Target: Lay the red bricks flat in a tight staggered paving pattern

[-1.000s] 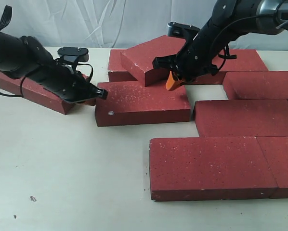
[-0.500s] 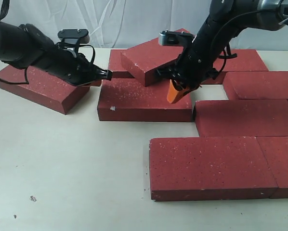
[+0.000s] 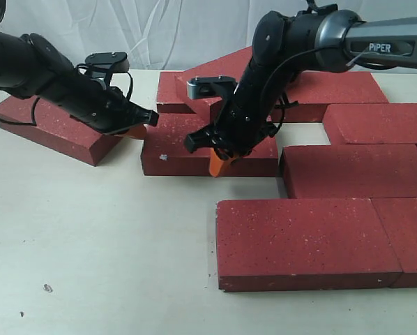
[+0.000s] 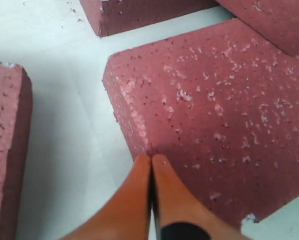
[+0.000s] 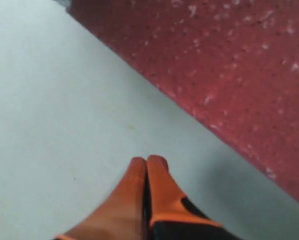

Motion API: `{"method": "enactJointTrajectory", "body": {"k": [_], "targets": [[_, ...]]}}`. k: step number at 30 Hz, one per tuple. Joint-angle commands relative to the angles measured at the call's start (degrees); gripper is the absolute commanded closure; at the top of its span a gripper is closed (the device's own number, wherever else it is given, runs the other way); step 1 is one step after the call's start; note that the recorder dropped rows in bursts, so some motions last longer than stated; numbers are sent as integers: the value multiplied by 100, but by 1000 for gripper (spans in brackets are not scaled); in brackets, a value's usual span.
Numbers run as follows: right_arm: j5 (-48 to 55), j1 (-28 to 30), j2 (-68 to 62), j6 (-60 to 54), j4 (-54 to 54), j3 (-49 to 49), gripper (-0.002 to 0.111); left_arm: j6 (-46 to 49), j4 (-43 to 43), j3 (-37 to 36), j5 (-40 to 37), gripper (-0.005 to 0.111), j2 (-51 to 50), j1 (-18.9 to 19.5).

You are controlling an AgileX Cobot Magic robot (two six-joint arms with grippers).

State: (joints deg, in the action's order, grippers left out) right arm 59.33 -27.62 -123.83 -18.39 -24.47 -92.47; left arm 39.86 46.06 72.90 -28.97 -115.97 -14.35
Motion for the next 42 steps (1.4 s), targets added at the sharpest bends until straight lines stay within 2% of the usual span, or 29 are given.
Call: {"method": "enactJointTrajectory", "body": {"k": [1,8,15,26,34,42], "targets": [[-373,11,-103,205,88,23,109,-37,163,21,-54,107,-182,-15],[-1044,11,-111,452,98,23,109,-37,399,21,165,107,-310,-15],[-1315,11,-111,584,144,23,109,-25,568,21,257,107,-400,-15],[-1677,11,-111,794,336,23,109,-25,627,21,911,107,-400,-15],[-1613,11,-111,794,284,23,109,-25,627,21,855,107,-400,-15],[-1374,11,145,794,-328,23,109,-25,813,21,638,107,-400,-15]]}}
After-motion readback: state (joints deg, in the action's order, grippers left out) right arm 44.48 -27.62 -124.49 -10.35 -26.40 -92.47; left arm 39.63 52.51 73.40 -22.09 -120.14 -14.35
